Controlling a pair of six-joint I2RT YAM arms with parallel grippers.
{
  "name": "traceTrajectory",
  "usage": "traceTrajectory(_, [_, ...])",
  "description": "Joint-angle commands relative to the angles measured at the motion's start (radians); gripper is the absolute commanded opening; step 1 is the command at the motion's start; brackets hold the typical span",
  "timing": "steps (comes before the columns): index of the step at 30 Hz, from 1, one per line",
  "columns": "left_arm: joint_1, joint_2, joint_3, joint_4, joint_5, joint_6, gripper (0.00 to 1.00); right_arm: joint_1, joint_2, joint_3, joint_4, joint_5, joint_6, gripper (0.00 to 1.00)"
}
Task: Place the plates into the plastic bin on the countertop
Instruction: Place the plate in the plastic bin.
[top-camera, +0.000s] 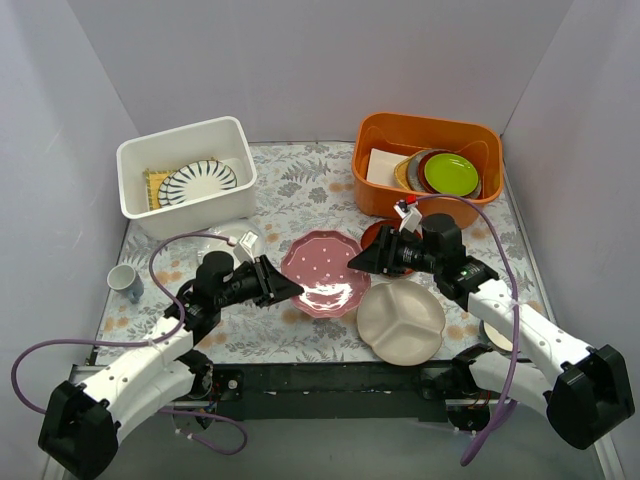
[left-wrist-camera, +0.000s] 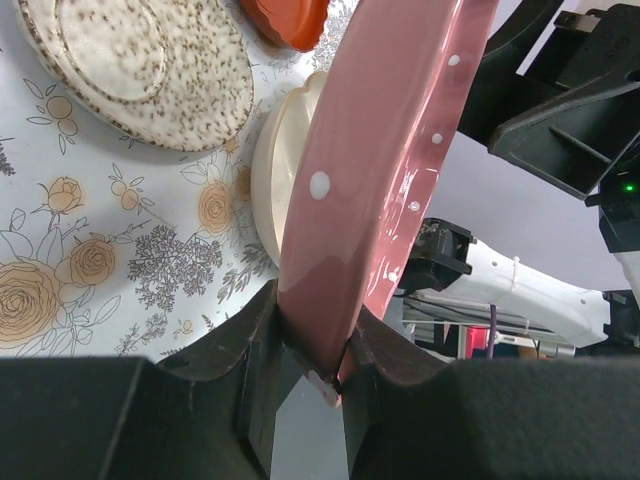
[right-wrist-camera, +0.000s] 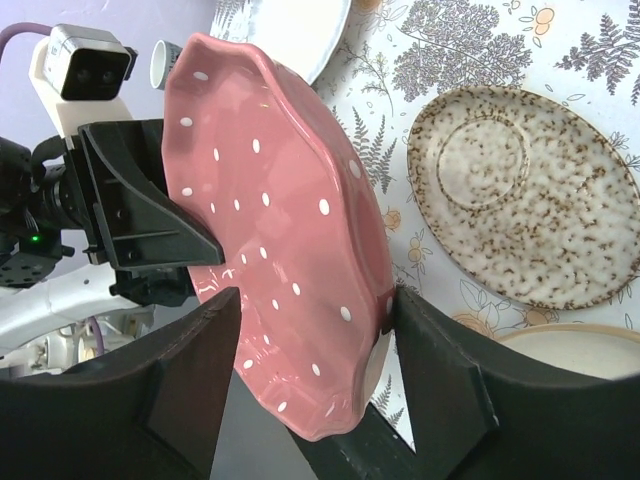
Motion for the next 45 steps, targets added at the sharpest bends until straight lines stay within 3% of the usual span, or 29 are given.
traceTrajectory(1, [-0.003,-0.009,0.096,0.004,-0.035,0.019,0.00,0.005,-0.037,0.022,0.100,-0.034,0.008,0.70])
traceTrajectory(17, [-0.003,0.185,0.355,-0.048,-0.070,0.099,0.00,0.003,-0.101,0.018,-0.021,0.066,-0.063,0.93])
traceTrajectory(29, [0.018,0.355,0.533,-0.070,-0.113,0.147,0.00,0.002,-0.153,-0.009,-0.009,0.054,-0.090,0.95])
traceTrajectory(45, [0.350,0.607,0.931,-0.192,0.126,0.226,0.00,0.000,-0.196,-0.094,0.010,0.006,-0.095,0.98])
